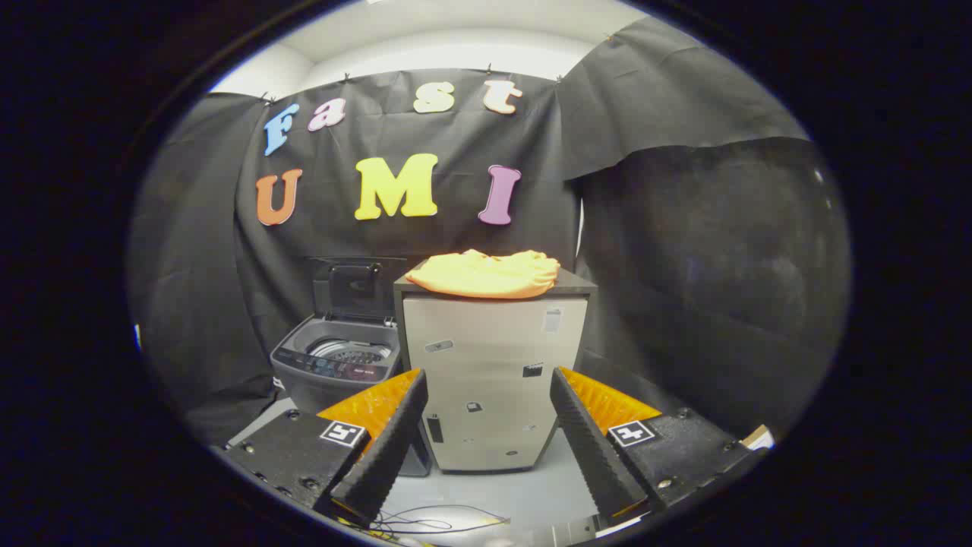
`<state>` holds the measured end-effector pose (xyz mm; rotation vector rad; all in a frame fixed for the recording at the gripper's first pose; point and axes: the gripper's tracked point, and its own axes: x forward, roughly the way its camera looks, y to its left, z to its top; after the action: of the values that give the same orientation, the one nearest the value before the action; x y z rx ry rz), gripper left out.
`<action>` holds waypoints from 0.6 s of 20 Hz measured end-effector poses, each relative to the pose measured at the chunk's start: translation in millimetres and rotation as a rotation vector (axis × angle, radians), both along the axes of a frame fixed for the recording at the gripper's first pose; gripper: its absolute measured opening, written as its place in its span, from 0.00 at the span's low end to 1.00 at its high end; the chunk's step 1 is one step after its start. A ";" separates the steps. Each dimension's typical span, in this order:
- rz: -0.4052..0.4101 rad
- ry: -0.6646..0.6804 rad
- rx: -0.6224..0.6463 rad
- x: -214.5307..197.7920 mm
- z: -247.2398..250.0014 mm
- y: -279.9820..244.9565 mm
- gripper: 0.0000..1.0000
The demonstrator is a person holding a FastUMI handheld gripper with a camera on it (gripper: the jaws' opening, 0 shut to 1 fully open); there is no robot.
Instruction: Put the clothes into the washing machine and then close the washing machine lid.
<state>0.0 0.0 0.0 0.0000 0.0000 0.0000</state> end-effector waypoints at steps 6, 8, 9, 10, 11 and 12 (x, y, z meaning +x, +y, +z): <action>-0.007 -0.028 -0.028 -0.4 5.3 2.1 1.00; -0.004 -0.036 -0.026 -1.0 7.6 4.2 1.00; -0.003 -0.035 -0.018 -1.6 6.6 5.8 1.00; -0.002 -0.035 -0.012 -1.6 6.6 7.1 1.00; -0.004 -0.032 -0.013 -1.6 5.6 8.4 1.00; -0.002 -0.032 -0.015 -1.6 5.4 9.7 1.00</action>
<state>-1.6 9.7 5.4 -0.0151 -0.0318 -0.0020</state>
